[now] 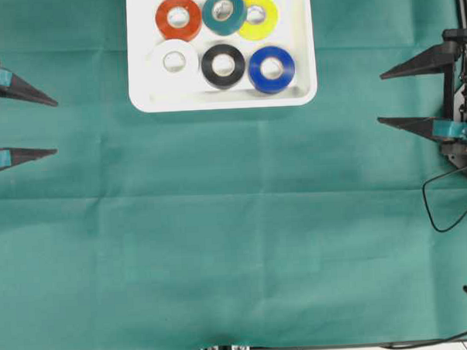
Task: Put the tape alternately from left to right into the white case.
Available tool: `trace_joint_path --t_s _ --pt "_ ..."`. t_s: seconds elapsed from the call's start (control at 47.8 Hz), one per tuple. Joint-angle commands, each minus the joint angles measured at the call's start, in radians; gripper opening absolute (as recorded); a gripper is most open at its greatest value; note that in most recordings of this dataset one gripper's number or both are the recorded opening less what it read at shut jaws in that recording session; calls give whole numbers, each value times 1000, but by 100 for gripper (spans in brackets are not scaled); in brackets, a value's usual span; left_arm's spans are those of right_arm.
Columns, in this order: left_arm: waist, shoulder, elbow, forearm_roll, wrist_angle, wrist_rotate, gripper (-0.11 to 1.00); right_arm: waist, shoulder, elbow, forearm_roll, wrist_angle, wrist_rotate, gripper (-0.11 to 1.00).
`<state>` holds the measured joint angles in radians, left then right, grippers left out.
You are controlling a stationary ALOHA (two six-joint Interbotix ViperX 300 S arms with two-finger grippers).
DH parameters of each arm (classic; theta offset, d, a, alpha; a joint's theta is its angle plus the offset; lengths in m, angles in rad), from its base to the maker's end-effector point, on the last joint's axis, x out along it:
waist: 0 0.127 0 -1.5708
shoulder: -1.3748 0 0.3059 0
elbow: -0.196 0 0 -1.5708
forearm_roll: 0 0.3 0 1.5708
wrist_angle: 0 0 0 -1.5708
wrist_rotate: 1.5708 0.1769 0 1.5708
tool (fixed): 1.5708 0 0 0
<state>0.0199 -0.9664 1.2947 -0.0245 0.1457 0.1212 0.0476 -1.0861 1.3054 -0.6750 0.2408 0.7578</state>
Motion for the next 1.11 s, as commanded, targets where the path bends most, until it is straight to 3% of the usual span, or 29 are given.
trace_joint_path --t_s 0.0,1.087 --pt "2 -3 -5 -2 -15 0 75 -2 -3 -6 3 -14 0 84" --pt "2 -58 37 -2 -15 -2 74 -2 -29 17 2 -25 0 84"
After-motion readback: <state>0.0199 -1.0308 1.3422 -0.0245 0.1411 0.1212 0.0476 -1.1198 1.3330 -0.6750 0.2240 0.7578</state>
